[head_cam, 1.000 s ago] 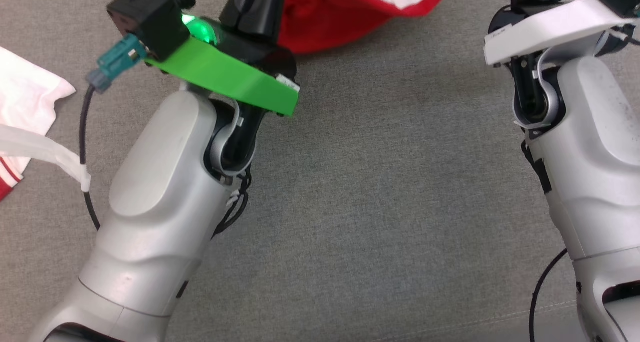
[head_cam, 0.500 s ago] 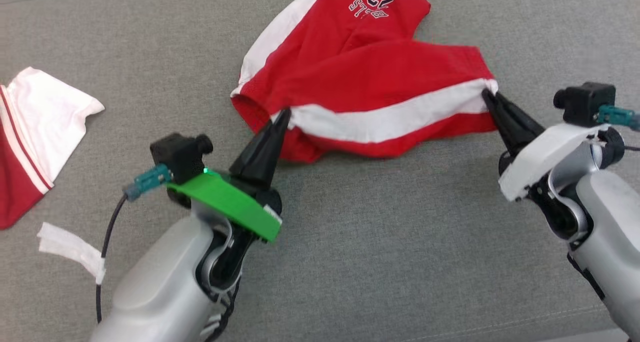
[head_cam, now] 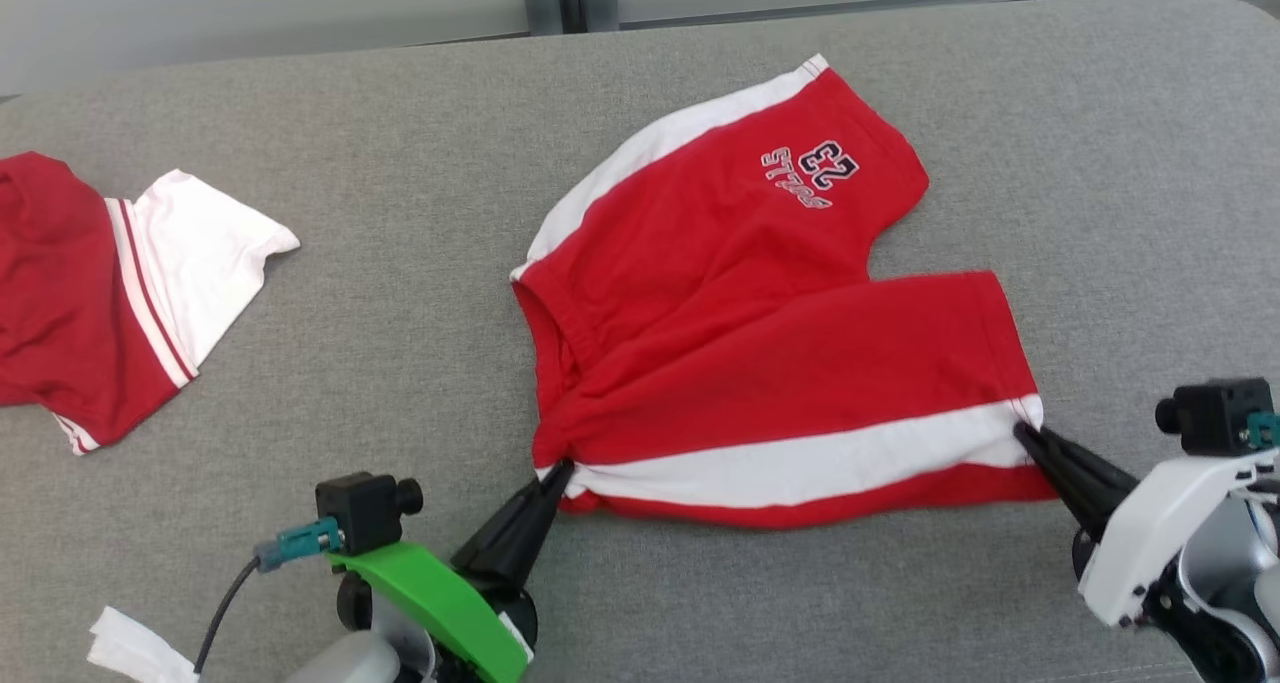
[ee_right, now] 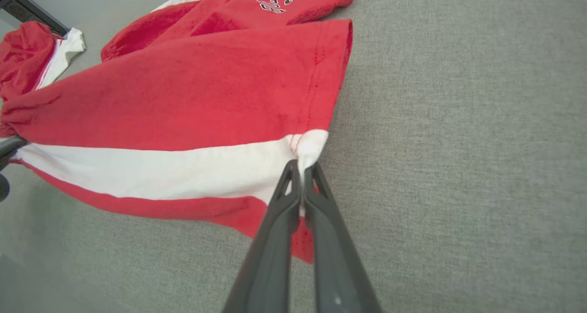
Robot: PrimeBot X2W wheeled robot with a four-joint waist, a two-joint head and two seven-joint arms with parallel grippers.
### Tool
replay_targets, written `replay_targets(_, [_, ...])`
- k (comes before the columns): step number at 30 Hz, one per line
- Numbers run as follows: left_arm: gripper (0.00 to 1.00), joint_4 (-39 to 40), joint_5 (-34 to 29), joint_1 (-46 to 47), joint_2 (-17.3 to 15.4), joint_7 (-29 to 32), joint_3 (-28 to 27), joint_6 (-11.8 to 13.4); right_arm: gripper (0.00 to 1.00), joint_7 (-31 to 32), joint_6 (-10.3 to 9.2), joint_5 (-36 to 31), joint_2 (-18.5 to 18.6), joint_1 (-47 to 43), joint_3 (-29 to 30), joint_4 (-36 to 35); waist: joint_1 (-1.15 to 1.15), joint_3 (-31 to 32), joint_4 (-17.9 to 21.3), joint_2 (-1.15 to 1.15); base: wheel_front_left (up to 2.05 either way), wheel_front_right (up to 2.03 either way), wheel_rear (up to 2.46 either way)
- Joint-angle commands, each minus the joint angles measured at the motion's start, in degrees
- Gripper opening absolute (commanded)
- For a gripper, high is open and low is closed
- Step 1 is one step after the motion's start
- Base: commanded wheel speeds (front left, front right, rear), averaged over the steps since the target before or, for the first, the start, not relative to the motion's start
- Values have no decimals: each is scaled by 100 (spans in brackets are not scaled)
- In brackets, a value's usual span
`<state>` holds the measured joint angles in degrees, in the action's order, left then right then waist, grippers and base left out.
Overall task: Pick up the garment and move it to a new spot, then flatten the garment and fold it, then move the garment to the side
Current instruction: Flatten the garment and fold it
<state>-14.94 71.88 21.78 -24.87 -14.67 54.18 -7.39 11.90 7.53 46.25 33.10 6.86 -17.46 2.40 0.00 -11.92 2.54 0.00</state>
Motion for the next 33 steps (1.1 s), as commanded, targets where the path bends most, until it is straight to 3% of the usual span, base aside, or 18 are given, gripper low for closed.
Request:
replay_targets(1, [0, 142, 182, -198, -102, 28, 38, -12, 0, 155, -8, 104, -34, -326, 124, -158, 0, 118, -113, 0, 0, 0, 0])
replay_targets(9, [0, 731, 819, -851, -724, 512, 258, -12, 0, 842, -8, 44, -309, -1803, 1254, -1056, 0, 245, -265, 0, 0, 0, 0])
replay_targets(15, [0, 1129, 768, -773, -778, 445, 213, -12, 0, 825, -9, -425, -730, -2099, 1803, -1575, 0, 223, -317, 0, 0, 0, 0])
replay_targets(23, [0, 1212, 502, 15, -369, 389, 228, -12, 0, 665, -8, -995, -416, -842, 1434, -1595, 0, 36, -346, 0, 0, 0, 0])
replay_targets(33, [0, 382, 334, 1021, 253, 43, -92, -13, 0, -113, -8, -1309, 139, 1491, 181, -718, 0, -407, -474, 0, 0, 0, 0])
